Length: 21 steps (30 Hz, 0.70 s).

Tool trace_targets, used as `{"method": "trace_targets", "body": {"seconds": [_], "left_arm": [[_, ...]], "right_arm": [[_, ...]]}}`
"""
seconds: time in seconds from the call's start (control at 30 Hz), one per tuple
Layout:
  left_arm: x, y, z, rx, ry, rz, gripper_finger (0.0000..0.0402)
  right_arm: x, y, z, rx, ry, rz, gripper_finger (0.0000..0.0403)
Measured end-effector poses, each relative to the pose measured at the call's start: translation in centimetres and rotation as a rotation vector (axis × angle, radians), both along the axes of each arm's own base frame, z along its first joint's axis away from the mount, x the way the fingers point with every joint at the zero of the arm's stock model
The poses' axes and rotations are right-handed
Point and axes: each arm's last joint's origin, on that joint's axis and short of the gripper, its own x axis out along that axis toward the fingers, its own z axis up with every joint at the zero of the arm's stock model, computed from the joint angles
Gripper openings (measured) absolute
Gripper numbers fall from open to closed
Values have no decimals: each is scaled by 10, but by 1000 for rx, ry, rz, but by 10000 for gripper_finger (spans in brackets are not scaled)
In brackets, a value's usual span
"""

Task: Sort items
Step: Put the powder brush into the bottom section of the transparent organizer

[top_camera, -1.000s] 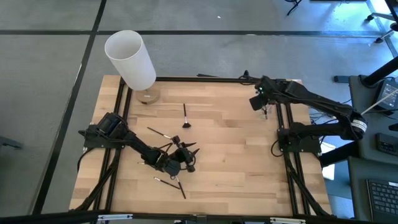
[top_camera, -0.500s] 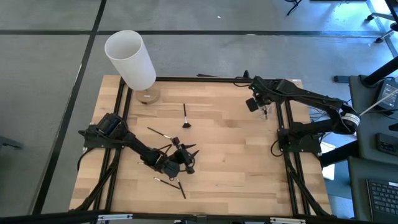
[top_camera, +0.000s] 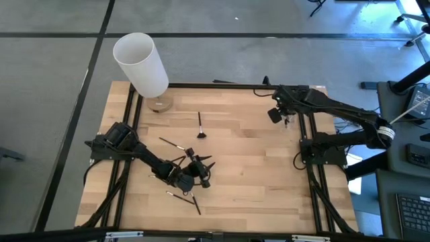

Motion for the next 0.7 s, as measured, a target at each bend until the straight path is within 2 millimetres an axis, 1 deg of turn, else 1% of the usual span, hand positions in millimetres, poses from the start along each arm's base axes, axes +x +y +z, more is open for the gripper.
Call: {"method": "trace_targets", "body": {"seconds": [0.13, 0.3, 0.43, 0.6, 0.7], "left_arm": [[0, 0, 0, 0, 0, 0, 143], [0, 0, 0, 0, 0, 0, 143], [0, 0, 0, 0, 0, 0, 143], [0, -1, 0, -4, 1, -10, 143], [-1, -2, 0, -4, 1, -13, 143]], "right_arm": [[-6, 12, 9, 8, -40, 61, 3], [-9, 27, 12, 9, -7, 179, 2], [-5, 35, 12, -6, 14, 258, 2], [3, 41, 11, -31, 15, 316, 2], [8, 43, 4, -63, 15, 344, 2]]}}
